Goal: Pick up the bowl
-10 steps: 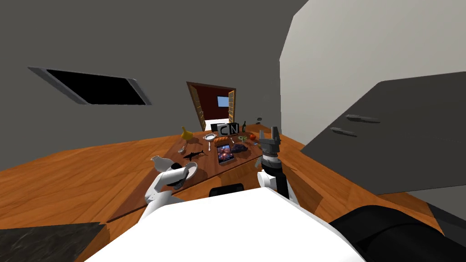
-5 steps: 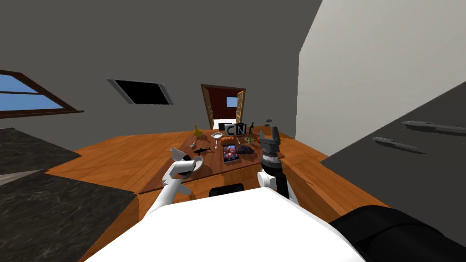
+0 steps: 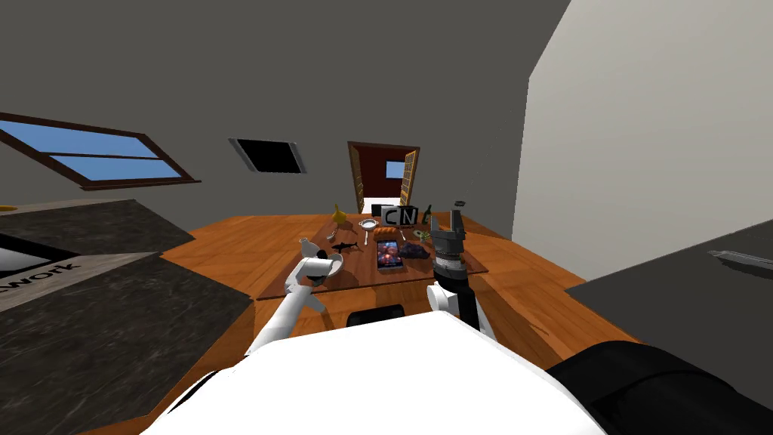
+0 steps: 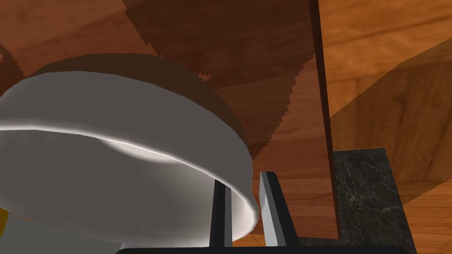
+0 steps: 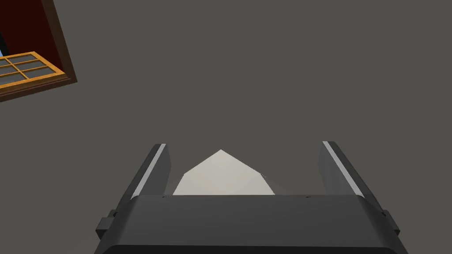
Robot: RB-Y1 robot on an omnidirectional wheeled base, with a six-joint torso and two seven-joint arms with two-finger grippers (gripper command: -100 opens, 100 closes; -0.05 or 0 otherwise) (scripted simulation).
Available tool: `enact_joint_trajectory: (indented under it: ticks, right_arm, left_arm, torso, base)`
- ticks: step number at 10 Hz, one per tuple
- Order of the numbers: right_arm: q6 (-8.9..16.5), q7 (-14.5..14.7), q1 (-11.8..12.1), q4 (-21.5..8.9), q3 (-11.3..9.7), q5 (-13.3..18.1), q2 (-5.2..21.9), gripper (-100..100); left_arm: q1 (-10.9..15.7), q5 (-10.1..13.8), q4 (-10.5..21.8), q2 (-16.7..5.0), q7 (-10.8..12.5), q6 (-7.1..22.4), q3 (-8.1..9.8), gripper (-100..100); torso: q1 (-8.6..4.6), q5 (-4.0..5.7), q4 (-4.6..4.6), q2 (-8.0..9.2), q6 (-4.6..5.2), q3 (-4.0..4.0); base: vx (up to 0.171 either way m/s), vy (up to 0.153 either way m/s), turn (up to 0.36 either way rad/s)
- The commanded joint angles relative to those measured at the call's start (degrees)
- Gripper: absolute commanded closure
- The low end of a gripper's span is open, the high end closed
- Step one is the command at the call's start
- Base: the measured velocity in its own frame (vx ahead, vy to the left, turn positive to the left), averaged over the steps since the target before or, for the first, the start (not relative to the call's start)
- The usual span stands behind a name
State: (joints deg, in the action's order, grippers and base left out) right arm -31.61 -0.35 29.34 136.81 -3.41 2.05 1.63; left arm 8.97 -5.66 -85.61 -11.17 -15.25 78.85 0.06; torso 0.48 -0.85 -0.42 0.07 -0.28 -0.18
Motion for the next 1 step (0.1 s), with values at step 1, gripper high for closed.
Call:
enact_joint_trajectory:
  ticks: [1]
  right_arm:
    - [0.0, 0.0, 0.0, 0.0, 0.0, 0.0, 0.0, 0]
  left_arm:
    - [0.0, 0.0, 0.0, 0.0, 0.0, 0.0, 0.00, 0]
  torso:
    - [0.00, 0.00, 0.00, 0.00, 0.00, 0.00]
  base:
    - [0.000, 0.000, 0.000]
